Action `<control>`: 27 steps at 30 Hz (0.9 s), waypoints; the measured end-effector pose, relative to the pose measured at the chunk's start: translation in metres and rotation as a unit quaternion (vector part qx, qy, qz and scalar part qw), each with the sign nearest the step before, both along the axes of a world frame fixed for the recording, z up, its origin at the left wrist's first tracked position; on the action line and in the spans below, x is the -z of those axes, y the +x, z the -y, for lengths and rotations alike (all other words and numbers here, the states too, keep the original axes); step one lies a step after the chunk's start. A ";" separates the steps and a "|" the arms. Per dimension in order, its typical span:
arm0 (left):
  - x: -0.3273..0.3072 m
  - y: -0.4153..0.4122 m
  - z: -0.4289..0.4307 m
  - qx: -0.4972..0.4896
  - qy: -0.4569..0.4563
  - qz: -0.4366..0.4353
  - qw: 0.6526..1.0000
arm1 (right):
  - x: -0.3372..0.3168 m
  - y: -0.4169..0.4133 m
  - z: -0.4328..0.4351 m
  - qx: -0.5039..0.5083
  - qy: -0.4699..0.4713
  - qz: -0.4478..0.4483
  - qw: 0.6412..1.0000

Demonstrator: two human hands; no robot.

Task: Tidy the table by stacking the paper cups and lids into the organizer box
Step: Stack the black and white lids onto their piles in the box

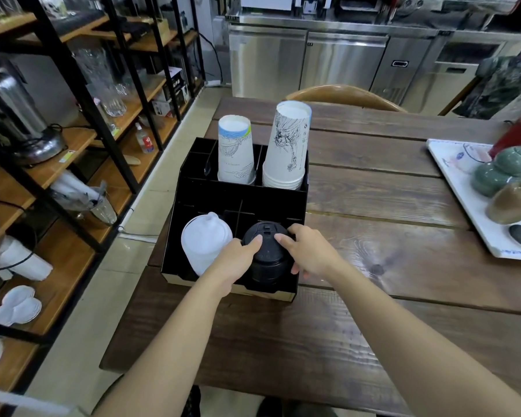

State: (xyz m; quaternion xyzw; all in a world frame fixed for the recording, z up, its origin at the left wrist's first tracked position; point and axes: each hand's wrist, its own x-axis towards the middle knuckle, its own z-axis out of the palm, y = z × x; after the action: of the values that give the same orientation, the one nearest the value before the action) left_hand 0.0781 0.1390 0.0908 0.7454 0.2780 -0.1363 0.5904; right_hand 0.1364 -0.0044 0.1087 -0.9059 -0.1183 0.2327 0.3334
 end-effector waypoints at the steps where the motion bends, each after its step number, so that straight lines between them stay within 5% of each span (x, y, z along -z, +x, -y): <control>1: 0.000 0.001 0.001 -0.012 -0.004 0.000 1.000 | -0.001 0.001 0.000 -0.001 -0.004 -0.005 1.000; 10: 0.003 -0.001 0.003 0.002 0.065 0.006 0.998 | 0.000 0.004 0.003 -0.009 -0.021 0.001 1.000; 17: -0.030 -0.012 -0.016 -0.082 0.157 0.112 0.978 | -0.025 0.005 -0.013 0.039 -0.008 0.182 0.982; 22: -0.039 -0.024 -0.046 -0.258 0.191 0.213 0.923 | -0.037 0.001 -0.040 -0.081 0.026 0.239 0.967; 27: -0.016 -0.027 -0.070 -0.277 0.123 0.135 0.943 | -0.024 0.009 -0.074 -0.191 -0.037 0.242 0.951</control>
State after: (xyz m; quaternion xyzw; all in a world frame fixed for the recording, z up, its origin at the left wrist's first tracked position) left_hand 0.0508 0.2092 0.1068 0.7167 0.4058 0.1702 0.5410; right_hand 0.1449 0.0696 0.1323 -0.9072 -0.3576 0.0702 0.2103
